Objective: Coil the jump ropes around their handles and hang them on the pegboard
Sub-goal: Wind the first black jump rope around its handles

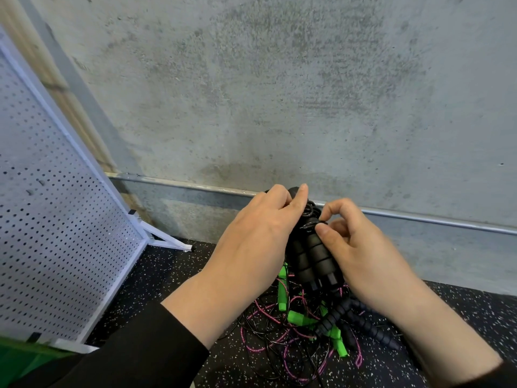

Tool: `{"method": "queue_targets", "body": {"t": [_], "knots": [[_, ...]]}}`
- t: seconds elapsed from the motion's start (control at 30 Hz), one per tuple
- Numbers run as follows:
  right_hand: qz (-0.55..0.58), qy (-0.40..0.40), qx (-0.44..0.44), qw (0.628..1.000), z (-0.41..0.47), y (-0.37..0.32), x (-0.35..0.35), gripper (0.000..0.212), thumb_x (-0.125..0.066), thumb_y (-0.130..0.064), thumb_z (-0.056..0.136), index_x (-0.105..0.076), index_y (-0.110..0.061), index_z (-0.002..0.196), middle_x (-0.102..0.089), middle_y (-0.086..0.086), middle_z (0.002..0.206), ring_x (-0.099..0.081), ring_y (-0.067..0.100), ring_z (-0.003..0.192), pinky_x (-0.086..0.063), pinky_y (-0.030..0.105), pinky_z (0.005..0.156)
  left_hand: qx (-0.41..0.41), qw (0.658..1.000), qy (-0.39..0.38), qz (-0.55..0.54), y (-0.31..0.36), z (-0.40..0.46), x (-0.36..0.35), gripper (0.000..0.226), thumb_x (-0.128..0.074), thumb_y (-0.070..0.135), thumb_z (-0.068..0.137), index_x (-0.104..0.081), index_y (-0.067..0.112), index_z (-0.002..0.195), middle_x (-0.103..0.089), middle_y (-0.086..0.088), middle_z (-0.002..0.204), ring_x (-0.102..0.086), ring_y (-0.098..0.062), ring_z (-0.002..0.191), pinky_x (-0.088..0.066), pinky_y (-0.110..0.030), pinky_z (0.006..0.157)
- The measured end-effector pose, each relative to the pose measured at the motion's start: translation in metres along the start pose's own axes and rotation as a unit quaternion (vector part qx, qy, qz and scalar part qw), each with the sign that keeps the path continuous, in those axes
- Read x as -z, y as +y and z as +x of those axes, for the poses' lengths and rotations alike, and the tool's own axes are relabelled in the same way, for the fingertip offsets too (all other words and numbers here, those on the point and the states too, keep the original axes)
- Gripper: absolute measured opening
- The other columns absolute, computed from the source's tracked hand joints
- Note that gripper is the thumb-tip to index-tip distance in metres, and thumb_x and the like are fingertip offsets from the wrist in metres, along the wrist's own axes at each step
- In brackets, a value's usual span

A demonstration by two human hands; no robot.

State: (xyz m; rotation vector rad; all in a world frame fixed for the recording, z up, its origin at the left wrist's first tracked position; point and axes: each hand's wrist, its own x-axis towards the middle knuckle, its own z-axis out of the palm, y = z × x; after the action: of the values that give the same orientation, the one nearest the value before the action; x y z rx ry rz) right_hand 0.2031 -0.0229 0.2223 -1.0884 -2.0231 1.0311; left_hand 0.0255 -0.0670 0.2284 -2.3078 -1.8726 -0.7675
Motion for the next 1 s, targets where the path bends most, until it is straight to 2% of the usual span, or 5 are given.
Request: {"method": "queue_targets", "body": {"t": [0.17, 0.33, 0.6, 0.8, 1.0], "knots": [[-0.023, -0.011, 0.013, 1.0, 0.001, 0.003, 0.006, 0.008, -0.052, -0.028, 0.103, -0.049, -0.036, 0.102, -0.05, -0.01, 0.059, -0.038, 0.008, 0.052, -0.039, 0.036, 0.056, 0.003, 1.0, -0.002, 0.006, 0.004, -0.002, 0.003, 0.077, -0.066, -0.01, 0.08, -0.048, 0.016, 0.15, -0.049, 0.001, 0.107, -0.048, -0.021, 0.094, -0.052, -0.042, 0.067], [0.006, 0.01, -0.006, 1.0, -0.001, -0.001, 0.004, 0.012, -0.053, -0.031, 0.102, -0.055, -0.043, 0.103, -0.068, 0.01, 0.075, -0.058, 0.036, 0.066, -0.052, 0.05, 0.063, 0.009, 1.0, -0.012, 0.016, 0.001, -0.001, 0.005, 0.081, -0.068, -0.011, 0.078, -0.048, 0.019, 0.15, -0.045, 0.005, 0.107, -0.047, -0.02, 0.09, -0.046, -0.036, 0.063], [0.024, 0.025, -0.017, 0.999, -0.001, -0.001, -0.002, 0.017, -0.062, -0.027, 0.098, -0.056, -0.042, 0.1, -0.049, -0.011, 0.061, -0.038, 0.004, 0.049, -0.033, 0.019, 0.048, 0.0, 1.0, -0.01, -0.006, 0.001, -0.002, -0.004, 0.07, -0.067, -0.006, 0.087, -0.045, 0.011, 0.151, -0.046, 0.004, 0.106, -0.047, -0.019, 0.092, -0.05, -0.036, 0.073], [0.027, 0.008, -0.045, 0.999, -0.003, -0.009, -0.001, 0.026, -0.068, -0.038, 0.092, -0.052, -0.045, 0.111, -0.067, -0.013, 0.084, -0.062, 0.008, 0.068, -0.055, 0.034, 0.071, 0.066, 0.983, 0.033, -0.167, 0.006, -0.001, -0.001, 0.051, -0.046, 0.012, 0.104, -0.04, 0.009, 0.154, -0.048, 0.006, 0.097, -0.049, -0.012, 0.094, -0.044, -0.027, 0.083], [0.072, 0.059, -0.06, 0.994, -0.002, -0.017, -0.001, 0.017, -0.068, -0.043, 0.09, -0.058, -0.038, 0.103, -0.06, -0.001, 0.068, -0.051, 0.007, 0.051, -0.042, 0.022, 0.048, 0.148, 0.947, 0.057, -0.281, 0.011, -0.001, 0.003, 0.051, -0.05, 0.014, 0.106, -0.039, 0.019, 0.156, -0.052, 0.018, 0.093, -0.052, 0.002, 0.093, -0.037, -0.008, 0.084]]}}
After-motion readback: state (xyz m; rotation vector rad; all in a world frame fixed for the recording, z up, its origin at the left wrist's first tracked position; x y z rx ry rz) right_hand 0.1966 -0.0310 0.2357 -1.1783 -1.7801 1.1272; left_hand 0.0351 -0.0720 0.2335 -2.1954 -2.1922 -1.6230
